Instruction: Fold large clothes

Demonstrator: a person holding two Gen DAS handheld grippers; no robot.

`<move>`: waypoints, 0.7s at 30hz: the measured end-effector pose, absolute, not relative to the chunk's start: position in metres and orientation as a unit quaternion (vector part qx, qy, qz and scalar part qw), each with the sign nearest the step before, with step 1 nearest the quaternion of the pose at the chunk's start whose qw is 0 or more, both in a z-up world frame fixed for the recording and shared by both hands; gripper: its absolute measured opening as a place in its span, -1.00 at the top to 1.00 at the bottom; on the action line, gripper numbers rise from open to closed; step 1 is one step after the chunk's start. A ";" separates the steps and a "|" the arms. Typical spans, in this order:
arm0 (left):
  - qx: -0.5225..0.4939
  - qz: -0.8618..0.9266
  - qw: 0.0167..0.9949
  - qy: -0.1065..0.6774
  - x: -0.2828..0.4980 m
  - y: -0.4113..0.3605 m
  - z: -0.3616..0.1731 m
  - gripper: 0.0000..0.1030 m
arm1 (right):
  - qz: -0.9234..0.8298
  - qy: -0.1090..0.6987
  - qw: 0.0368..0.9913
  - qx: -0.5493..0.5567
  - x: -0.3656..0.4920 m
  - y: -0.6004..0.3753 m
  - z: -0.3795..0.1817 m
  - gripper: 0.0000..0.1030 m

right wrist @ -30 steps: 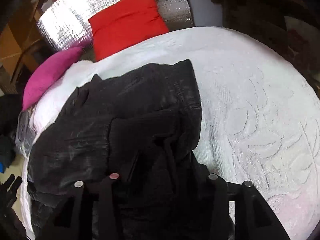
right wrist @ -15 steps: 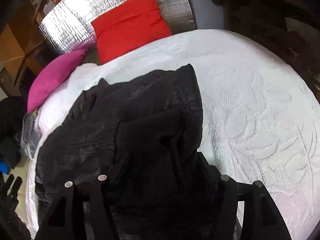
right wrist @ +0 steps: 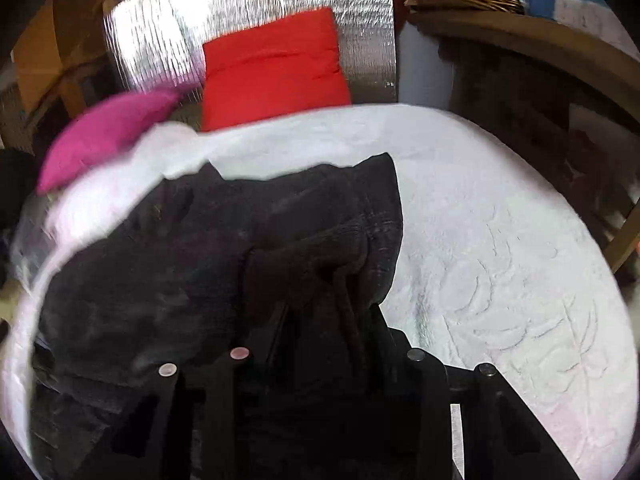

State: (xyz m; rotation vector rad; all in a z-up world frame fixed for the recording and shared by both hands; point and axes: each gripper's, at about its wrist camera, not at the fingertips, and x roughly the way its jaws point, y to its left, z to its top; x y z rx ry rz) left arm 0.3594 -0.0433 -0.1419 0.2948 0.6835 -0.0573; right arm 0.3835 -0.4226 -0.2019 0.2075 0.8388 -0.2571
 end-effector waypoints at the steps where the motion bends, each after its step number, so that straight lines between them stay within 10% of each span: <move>1: 0.145 -0.021 0.929 0.341 0.363 -0.041 -0.146 -0.65 | -0.131 0.423 0.891 0.097 0.388 -0.425 -0.213 0.21; 11: -0.014 -0.006 0.866 0.500 0.412 0.036 -0.188 -0.65 | -0.061 0.385 0.893 0.225 0.347 -0.471 -0.182 -0.49; 21: -0.041 -0.059 0.867 0.493 0.329 0.086 -0.181 -0.65 | 0.040 0.372 0.869 0.325 0.221 -0.514 -0.182 -0.53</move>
